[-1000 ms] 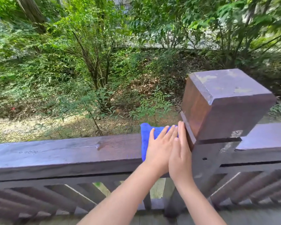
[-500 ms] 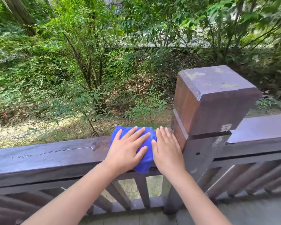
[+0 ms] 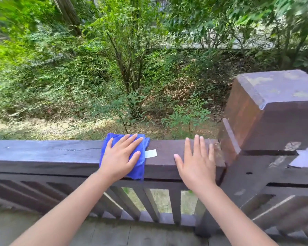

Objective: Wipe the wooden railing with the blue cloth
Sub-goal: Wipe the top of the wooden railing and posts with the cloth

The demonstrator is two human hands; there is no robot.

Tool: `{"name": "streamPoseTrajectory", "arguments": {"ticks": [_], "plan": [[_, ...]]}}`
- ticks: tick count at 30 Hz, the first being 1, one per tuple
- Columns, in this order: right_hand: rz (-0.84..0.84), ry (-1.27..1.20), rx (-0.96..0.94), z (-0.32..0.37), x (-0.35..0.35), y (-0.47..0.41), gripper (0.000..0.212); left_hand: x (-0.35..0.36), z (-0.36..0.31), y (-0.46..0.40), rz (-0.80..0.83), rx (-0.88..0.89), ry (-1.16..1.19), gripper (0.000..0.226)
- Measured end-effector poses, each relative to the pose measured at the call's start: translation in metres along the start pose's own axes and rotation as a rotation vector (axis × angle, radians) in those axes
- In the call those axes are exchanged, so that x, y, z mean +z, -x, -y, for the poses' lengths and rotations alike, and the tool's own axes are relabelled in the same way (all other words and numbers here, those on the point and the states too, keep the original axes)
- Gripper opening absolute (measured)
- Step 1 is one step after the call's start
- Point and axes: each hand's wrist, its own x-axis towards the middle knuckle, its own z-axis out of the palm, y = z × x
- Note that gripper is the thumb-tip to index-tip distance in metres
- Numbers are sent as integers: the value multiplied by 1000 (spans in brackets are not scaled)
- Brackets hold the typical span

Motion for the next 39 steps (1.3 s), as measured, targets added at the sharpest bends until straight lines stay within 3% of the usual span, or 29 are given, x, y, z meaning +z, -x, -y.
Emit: {"name": "streamPoseTrajectory", "arguments": {"ticks": [4, 7, 15, 23, 27, 33, 39], "plan": [[78, -29, -141, 45, 7, -21, 63, 7, -25, -3, -1, -19, -3, 64], [92, -9, -185, 61, 13, -27, 61, 1, -7, 0, 5, 22, -2, 62], [118, 18, -272, 110, 24, -33, 68, -21, 77, 19, -8, 7, -11, 59], [122, 26, -341, 218, 45, -38, 66, -33, 173, 38, -113, 32, -5, 53], [27, 28, -351, 280, 53, -31, 61, -38, 227, 50, -154, 0, -6, 51], [79, 33, -350, 361, 69, -35, 88, -68, 345, 75, -134, -158, -54, 58], [96, 57, -370, 401, 76, -36, 88, -59, 352, 69, -43, -187, -84, 65]]}}
